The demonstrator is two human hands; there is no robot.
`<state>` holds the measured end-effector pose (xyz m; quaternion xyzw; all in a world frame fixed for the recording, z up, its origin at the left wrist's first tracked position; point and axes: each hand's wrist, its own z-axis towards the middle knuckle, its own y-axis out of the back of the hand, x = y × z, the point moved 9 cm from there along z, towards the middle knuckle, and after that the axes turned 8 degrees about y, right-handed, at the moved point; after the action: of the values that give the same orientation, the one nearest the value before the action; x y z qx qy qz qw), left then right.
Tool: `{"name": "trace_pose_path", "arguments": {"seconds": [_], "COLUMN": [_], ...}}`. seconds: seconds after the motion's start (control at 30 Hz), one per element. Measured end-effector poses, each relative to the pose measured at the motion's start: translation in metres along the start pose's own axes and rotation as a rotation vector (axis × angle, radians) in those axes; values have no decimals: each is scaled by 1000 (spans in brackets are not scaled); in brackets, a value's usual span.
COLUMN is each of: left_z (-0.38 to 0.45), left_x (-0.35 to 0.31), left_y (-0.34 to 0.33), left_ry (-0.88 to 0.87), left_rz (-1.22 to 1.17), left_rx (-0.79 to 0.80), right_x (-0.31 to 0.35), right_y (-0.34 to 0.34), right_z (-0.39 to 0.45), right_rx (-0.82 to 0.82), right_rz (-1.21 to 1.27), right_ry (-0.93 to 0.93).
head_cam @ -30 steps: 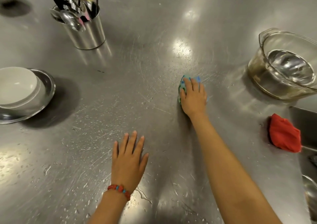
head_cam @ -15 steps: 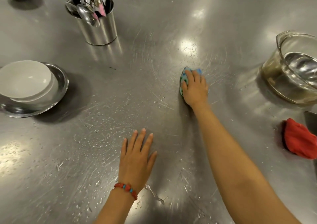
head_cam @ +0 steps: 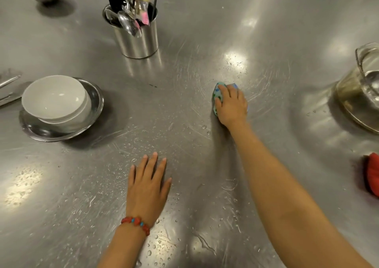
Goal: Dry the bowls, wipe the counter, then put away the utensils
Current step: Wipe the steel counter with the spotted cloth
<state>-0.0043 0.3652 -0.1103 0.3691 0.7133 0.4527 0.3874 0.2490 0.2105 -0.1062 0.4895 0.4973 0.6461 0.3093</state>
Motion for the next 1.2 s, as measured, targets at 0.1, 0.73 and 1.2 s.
{"name": "trace_pose_path", "arguments": {"seconds": [0.1,0.73,1.2], "left_z": [-1,1,3], "left_x": [0,62,83], "left_y": [2,32,21], "left_ry": [-8,40,71], "left_rz": [10,-100,-30], "left_rx": [-16,-117,-70], "right_x": [20,113,142], "right_y": [-13,-39,-56], "right_z": [-42,-112,-60], "right_rx": [6,4,28], "right_rz": [21,34,19], "right_ry": [86,405,341]}}
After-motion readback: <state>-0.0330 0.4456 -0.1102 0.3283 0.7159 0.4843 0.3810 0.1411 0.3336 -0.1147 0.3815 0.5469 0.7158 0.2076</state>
